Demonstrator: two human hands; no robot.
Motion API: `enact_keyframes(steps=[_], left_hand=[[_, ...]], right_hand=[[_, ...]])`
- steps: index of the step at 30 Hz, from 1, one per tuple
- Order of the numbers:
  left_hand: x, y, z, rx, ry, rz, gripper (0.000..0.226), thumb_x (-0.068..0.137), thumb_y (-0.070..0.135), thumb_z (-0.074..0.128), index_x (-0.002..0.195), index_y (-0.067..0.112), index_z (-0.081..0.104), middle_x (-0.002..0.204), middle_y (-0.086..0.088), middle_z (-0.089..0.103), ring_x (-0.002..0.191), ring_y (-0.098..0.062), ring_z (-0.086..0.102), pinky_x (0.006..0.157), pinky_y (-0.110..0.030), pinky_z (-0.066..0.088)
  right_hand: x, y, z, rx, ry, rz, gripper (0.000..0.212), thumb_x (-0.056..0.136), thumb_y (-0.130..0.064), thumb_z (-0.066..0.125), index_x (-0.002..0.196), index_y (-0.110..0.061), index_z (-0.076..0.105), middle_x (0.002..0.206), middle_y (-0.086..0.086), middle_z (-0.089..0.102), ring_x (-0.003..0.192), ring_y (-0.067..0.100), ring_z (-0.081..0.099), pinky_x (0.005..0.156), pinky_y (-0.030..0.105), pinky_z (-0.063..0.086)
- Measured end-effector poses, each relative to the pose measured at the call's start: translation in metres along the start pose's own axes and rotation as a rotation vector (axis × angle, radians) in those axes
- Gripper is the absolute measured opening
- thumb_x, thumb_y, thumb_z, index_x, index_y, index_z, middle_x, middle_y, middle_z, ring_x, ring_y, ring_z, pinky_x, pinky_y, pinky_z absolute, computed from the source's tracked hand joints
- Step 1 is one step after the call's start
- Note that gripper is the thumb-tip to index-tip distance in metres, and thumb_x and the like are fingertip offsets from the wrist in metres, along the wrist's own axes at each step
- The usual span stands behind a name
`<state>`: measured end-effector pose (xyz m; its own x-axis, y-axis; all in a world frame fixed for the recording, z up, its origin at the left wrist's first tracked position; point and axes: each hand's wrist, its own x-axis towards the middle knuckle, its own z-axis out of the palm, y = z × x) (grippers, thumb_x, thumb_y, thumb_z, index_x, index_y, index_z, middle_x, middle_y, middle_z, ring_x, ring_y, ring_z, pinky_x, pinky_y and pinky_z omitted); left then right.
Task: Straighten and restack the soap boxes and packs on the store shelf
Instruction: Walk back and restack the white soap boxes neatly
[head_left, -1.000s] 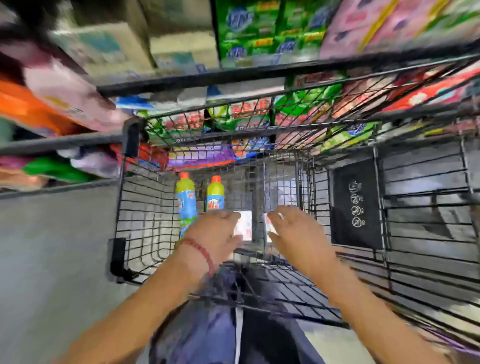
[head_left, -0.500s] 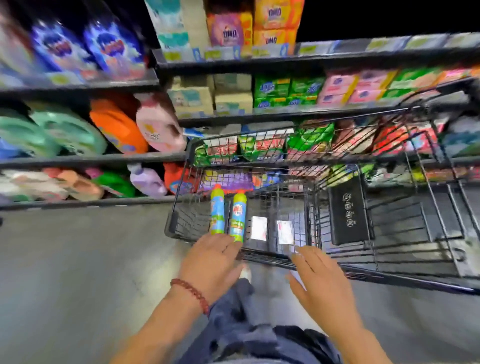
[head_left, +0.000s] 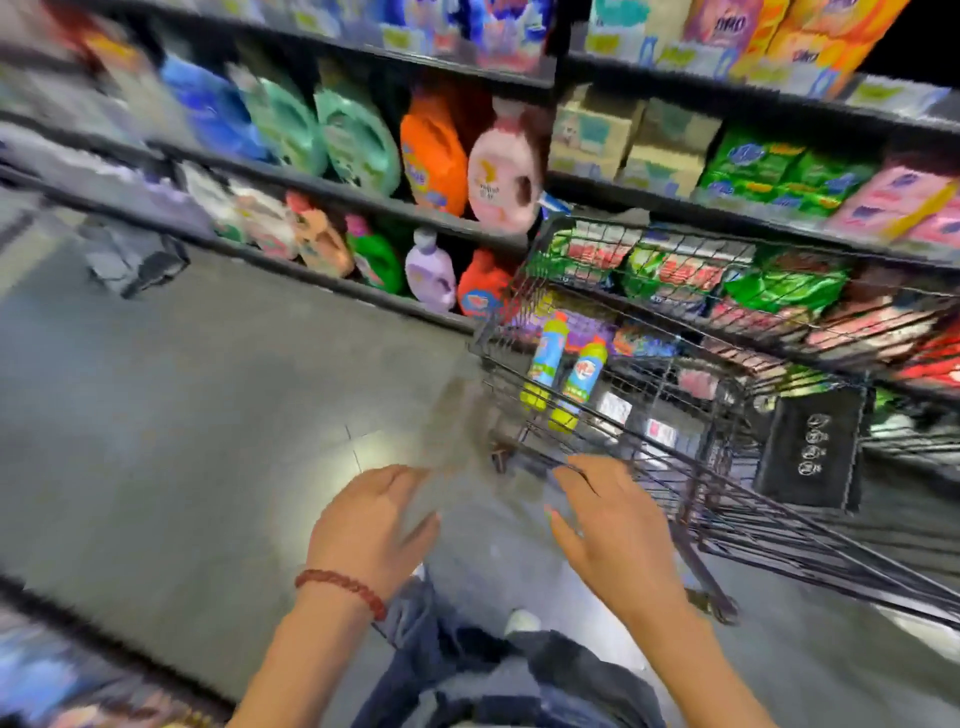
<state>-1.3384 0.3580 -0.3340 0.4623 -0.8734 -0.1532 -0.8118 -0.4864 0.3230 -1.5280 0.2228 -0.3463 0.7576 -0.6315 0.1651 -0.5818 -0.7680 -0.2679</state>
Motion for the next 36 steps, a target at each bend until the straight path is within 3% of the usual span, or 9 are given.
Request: enact_keyframes(steps=[4,7,12,14,16,20,24,32,36], left_hand=[[-0.003,-0.058,-0.028,0.058,0.06,-0.051,0.044,0.051,0.03,0.091,0.089,0.016,0.074,0.081,0.003,0.071,0.069,-0.02,0.069,0.049,-0.024,0.052],[0.001,-0.114,-0.054,0.089,0.1,-0.094,0.046,0.044,0.033,0.092,0.084,0.017,0.075,0.077,0.005,0.071,0.064,-0.017,0.068,0.047,-0.02,0.049],[0.015,-0.206,-0.088,0.084,0.11,-0.197,0.043,0.049,0.029,0.092,0.085,0.013,0.074,0.075,0.002,0.07,0.064,-0.02,0.068,0.047,-0.027,0.053],[0.03,-0.231,-0.098,0.078,0.035,-0.214,0.041,0.061,0.033,0.086,0.094,0.014,0.072,0.081,0.002,0.07,0.073,-0.021,0.068,0.053,-0.029,0.054],[0.051,-0.247,-0.106,0.04,-0.004,-0.227,0.04,0.08,0.041,0.068,0.113,0.019,0.066,0.1,0.005,0.068,0.093,-0.019,0.064,0.069,-0.029,0.051],[0.117,-0.268,-0.118,0.064,0.047,-0.083,0.039,0.077,0.042,0.07,0.108,0.019,0.069,0.096,0.005,0.07,0.088,-0.018,0.066,0.068,-0.028,0.052],[0.211,-0.287,-0.126,0.07,0.06,0.029,0.046,0.09,0.05,0.046,0.13,0.026,0.052,0.123,0.008,0.059,0.116,-0.017,0.051,0.089,-0.026,0.038],[0.357,-0.329,-0.175,0.144,0.068,0.119,0.047,0.092,0.049,0.042,0.134,0.028,0.047,0.13,0.009,0.054,0.12,-0.016,0.048,0.09,-0.024,0.038],[0.407,-0.361,-0.19,0.144,-0.016,0.106,0.048,0.091,0.053,0.042,0.134,0.033,0.046,0.132,0.013,0.053,0.122,-0.011,0.047,0.092,-0.02,0.038]], right_hand=[[0.054,-0.053,0.021,0.032,-0.009,-0.121,0.035,0.063,-0.021,0.084,0.089,-0.005,0.068,0.097,0.009,0.067,0.086,0.03,0.066,0.062,0.036,0.057],[0.103,-0.101,0.042,0.047,-0.027,-0.191,0.035,0.064,-0.02,0.084,0.091,-0.005,0.069,0.096,0.009,0.068,0.088,0.03,0.066,0.066,0.037,0.057],[0.166,-0.178,0.081,0.101,-0.059,-0.227,0.032,0.065,-0.018,0.083,0.09,-0.003,0.069,0.093,0.009,0.069,0.085,0.031,0.066,0.063,0.039,0.057],[0.185,-0.196,0.093,0.102,-0.08,-0.202,0.031,0.066,-0.017,0.083,0.089,-0.004,0.069,0.092,0.008,0.069,0.085,0.03,0.066,0.062,0.039,0.057],[0.201,-0.204,0.102,0.087,-0.098,-0.167,0.031,0.065,-0.018,0.084,0.089,-0.005,0.07,0.09,0.007,0.069,0.083,0.029,0.067,0.06,0.039,0.057],[0.241,-0.2,0.116,0.033,-0.104,-0.068,0.034,0.059,-0.02,0.087,0.086,-0.008,0.071,0.088,0.005,0.07,0.079,0.027,0.068,0.055,0.035,0.056],[0.298,-0.185,0.134,0.022,-0.094,0.06,0.034,0.062,-0.019,0.086,0.089,-0.008,0.071,0.092,0.006,0.069,0.083,0.028,0.068,0.056,0.039,0.056],[0.442,-0.175,0.148,0.048,-0.026,0.141,0.032,0.062,-0.012,0.086,0.087,-0.002,0.071,0.089,0.013,0.069,0.079,0.035,0.066,0.06,0.044,0.057],[0.515,-0.177,0.14,0.026,0.047,0.144,0.034,0.057,-0.015,0.088,0.085,-0.008,0.07,0.085,0.007,0.069,0.075,0.028,0.067,0.055,0.035,0.056]])
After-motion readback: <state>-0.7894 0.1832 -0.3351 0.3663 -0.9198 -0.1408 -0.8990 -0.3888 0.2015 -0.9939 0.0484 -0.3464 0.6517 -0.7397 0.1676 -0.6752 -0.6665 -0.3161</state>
